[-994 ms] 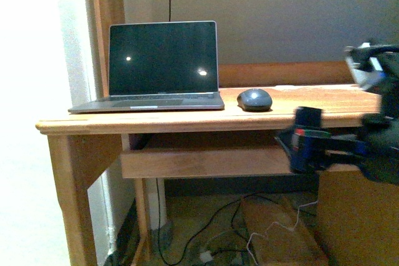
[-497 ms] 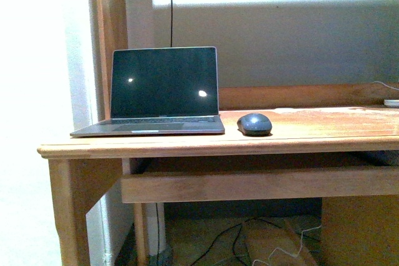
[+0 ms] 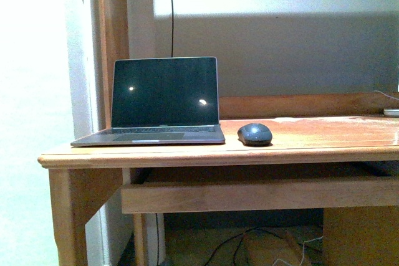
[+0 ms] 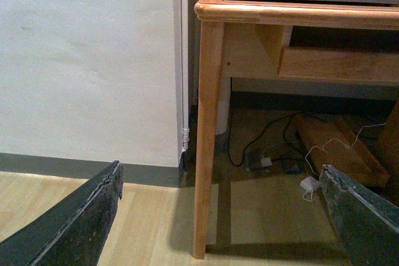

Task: Place mouse

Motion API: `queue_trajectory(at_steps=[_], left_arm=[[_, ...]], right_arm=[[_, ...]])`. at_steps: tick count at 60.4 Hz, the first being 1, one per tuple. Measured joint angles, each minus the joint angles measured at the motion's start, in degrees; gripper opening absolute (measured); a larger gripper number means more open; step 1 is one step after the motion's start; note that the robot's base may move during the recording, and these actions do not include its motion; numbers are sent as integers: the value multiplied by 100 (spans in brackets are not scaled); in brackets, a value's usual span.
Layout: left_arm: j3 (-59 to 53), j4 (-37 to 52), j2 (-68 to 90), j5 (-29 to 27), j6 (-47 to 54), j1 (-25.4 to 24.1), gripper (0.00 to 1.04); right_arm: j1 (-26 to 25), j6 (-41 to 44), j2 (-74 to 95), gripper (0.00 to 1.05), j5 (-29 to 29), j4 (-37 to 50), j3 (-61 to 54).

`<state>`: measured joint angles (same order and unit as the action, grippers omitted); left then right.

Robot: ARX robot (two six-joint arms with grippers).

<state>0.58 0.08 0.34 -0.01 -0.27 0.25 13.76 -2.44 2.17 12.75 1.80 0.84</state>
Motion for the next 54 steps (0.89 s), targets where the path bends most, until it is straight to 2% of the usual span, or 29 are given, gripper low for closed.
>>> queue_trajectory(at_steps=[8,13,18,35,38,54], left_arm=[[0,0,0,2,0,0,97],[0,0,0,0,0,0,97],[0,0,0,0,0,0,97],[0,0,0,2,0,0,97],[0,0,0,2,0,0,97],[0,0,0,0,0,0,97]], right_arm=[[-398,133,-90,18,-352,-87,-2],[-994,199,-160,2,-1115,-168,0],[-1305,210,-177,3,-1202,-173,0],[-1351,210,-184,3,-1261,-175,0],[-1353,221,-184,8,-1261,-175,0],[-1353,223,-184,54,-1261,-175,0]])
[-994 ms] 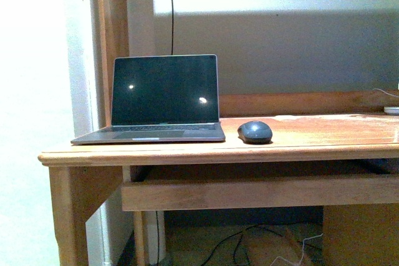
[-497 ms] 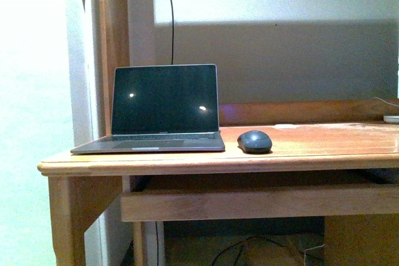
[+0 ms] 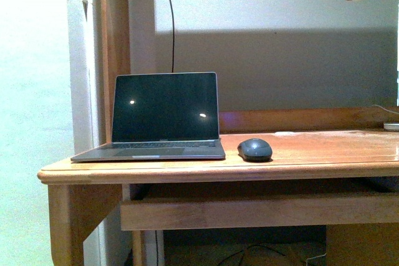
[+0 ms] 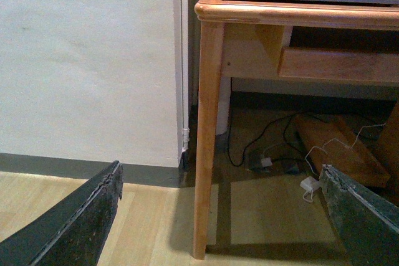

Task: Place mouse

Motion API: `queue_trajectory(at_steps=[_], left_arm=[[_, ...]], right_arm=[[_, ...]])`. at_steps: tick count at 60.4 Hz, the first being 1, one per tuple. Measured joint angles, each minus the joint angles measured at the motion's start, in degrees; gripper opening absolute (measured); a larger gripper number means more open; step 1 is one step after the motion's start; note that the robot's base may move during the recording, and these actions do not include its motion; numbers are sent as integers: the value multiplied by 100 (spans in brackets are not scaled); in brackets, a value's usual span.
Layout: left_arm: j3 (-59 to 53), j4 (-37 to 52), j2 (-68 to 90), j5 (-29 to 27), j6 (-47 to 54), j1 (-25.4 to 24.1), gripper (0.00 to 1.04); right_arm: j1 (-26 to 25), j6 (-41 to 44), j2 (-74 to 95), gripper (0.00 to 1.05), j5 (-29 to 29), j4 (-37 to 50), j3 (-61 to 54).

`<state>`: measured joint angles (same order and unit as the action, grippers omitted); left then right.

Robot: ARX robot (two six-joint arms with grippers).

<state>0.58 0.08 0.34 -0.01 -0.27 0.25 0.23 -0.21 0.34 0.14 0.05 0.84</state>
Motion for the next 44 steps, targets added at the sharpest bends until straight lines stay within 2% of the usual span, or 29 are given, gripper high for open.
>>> queue_trajectory(at_steps=[14,44], left_arm=[[0,0,0,2,0,0,97],[0,0,0,2,0,0,97]], right_arm=[[0,-2,0,99,0,0,0],[0,0,0,97,0,0,0]])
